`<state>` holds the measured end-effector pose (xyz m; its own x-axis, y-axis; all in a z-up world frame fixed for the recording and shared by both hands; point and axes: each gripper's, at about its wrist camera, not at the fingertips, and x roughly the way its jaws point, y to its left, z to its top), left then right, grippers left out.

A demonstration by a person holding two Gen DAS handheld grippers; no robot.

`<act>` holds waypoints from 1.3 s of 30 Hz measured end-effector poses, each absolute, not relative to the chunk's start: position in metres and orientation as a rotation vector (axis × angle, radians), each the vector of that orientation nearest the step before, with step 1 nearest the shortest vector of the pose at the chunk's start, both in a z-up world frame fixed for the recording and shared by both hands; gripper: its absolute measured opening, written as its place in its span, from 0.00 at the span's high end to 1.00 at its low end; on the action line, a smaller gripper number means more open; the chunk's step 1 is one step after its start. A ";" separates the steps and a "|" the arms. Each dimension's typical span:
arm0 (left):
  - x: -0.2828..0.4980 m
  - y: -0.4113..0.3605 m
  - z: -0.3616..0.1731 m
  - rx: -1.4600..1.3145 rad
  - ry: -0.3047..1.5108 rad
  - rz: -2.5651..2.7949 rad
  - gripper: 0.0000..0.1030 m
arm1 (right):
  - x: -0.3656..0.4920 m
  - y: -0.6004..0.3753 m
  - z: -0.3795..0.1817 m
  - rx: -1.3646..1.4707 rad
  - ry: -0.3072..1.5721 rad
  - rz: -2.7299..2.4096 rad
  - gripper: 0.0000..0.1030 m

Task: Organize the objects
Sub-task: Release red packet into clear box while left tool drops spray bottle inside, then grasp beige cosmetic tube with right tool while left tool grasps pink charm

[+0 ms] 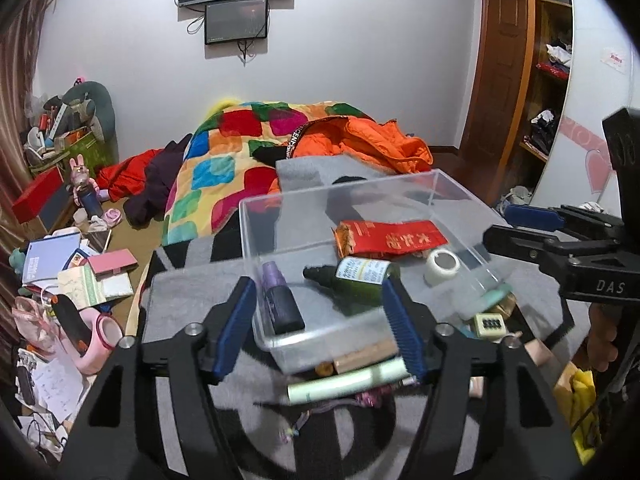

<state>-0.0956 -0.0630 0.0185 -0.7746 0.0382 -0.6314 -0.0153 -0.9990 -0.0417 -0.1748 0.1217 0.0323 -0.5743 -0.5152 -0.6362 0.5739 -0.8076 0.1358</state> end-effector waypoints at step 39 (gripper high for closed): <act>-0.055 -0.017 -0.055 -1.259 -0.025 2.660 0.33 | -0.098 0.151 -0.048 1.083 0.267 -2.062 0.30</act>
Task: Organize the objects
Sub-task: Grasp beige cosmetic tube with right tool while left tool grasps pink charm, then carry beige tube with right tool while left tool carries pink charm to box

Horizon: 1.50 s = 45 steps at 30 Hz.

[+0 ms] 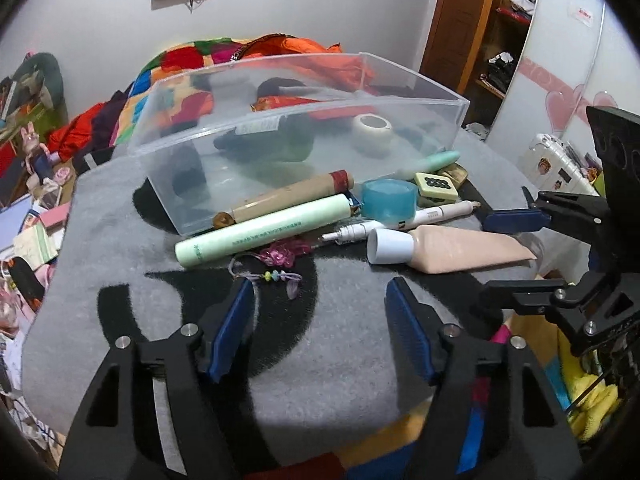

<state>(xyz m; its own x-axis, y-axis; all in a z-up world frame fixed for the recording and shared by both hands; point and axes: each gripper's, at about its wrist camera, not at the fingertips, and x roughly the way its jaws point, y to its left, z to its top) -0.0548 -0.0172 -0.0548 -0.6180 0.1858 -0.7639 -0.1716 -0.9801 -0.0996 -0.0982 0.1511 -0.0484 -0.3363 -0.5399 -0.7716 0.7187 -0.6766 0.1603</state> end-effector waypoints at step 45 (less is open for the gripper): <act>-0.026 -0.034 -0.036 -1.136 -0.202 2.827 0.73 | -0.104 0.129 -0.039 1.043 0.163 -2.033 0.91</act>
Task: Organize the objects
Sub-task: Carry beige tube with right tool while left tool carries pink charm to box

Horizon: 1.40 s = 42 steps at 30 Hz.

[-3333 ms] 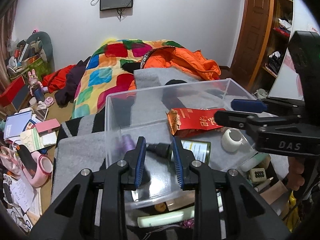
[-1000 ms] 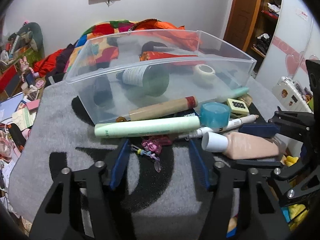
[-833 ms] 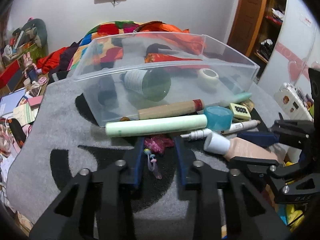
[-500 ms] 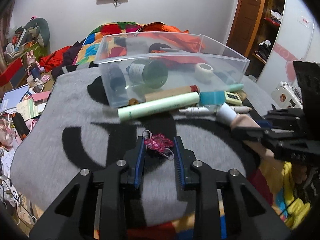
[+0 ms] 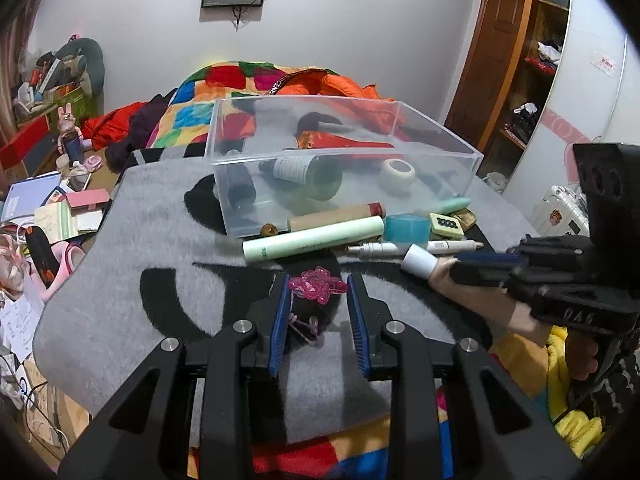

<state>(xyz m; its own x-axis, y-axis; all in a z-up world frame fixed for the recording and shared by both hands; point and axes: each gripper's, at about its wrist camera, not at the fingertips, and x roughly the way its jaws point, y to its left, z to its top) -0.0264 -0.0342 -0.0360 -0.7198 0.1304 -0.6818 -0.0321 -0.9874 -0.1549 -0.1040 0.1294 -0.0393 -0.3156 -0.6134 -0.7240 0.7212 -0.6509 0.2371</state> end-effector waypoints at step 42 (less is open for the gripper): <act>-0.053 -0.043 0.025 -0.965 -0.203 2.887 0.73 | -0.111 0.086 -0.021 0.997 0.346 -1.972 0.82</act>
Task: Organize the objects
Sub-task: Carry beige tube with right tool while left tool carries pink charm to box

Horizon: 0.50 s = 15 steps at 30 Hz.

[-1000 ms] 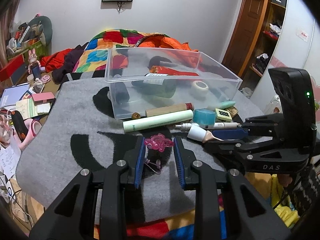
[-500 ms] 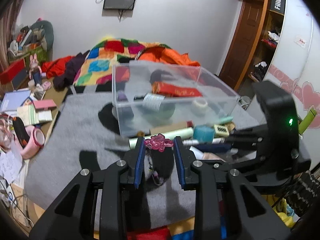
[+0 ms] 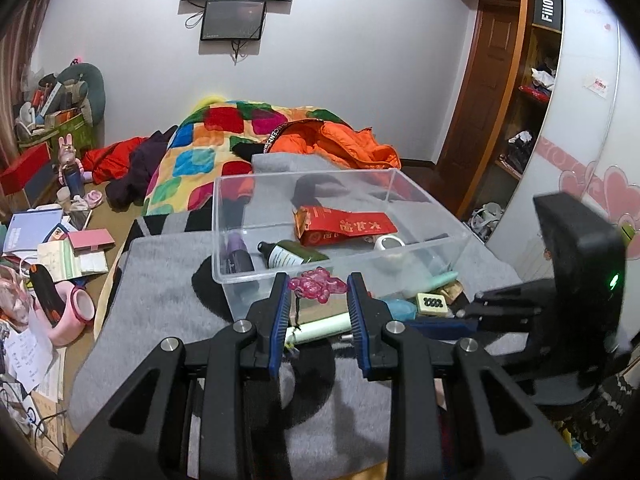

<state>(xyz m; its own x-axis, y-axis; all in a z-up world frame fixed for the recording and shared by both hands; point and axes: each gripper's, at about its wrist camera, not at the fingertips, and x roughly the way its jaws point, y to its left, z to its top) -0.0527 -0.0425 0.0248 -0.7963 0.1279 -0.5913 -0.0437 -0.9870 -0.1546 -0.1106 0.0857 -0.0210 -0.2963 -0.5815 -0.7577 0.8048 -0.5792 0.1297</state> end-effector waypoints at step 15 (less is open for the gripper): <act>-0.096 -0.049 0.057 -0.923 -0.181 2.941 0.73 | -0.112 0.078 -0.056 1.069 0.411 -1.934 0.63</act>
<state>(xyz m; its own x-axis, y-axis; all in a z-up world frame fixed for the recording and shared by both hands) -0.0965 -0.0493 0.0572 -0.8202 0.0862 -0.5656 -0.0161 -0.9917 -0.1278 -0.1117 0.0777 -0.0557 -0.2589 -0.5295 -0.8079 0.8120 -0.5723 0.1149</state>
